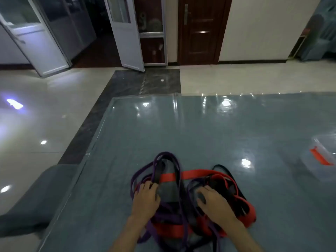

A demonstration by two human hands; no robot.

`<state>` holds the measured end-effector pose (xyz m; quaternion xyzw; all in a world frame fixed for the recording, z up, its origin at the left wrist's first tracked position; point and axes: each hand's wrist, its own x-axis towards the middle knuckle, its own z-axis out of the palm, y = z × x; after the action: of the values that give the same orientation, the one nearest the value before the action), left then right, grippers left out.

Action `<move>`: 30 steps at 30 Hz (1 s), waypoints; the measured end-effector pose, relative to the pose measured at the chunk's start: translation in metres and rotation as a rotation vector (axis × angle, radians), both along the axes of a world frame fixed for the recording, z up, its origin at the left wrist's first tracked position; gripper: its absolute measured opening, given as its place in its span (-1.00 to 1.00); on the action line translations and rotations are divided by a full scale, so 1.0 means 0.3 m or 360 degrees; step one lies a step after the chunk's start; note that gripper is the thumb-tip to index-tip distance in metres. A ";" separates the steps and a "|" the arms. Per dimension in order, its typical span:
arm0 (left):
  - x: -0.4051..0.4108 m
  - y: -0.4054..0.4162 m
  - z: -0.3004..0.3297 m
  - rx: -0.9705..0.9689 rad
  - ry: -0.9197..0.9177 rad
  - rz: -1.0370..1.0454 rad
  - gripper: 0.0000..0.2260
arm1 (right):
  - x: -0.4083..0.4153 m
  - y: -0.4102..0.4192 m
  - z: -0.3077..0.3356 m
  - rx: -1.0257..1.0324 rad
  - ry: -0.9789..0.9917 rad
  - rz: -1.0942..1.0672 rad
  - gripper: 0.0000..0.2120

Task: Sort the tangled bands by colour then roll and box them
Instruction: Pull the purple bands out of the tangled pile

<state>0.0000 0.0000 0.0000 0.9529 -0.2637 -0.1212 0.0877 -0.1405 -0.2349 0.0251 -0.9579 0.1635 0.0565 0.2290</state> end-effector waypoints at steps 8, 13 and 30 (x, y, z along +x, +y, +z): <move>0.123 0.024 -0.070 0.0026 0.0143 0.0354 -0.39 | 0.109 0.002 -0.045 0.0413 0.0144 0.0068 -0.74; 0.227 0.027 -0.113 -0.0066 0.0303 0.0424 -0.33 | 0.213 -0.013 -0.109 0.0655 0.0123 -0.0015 -0.74; 0.438 -0.170 -0.217 -0.0604 0.0655 0.0630 -0.59 | 0.597 0.017 -0.299 0.0790 0.0499 -0.0787 -0.39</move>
<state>0.1314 -0.0510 -0.0651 0.9080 -0.0682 -0.2402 0.3365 0.0387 -0.2296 -0.0645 -0.7847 0.4040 0.1834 0.4328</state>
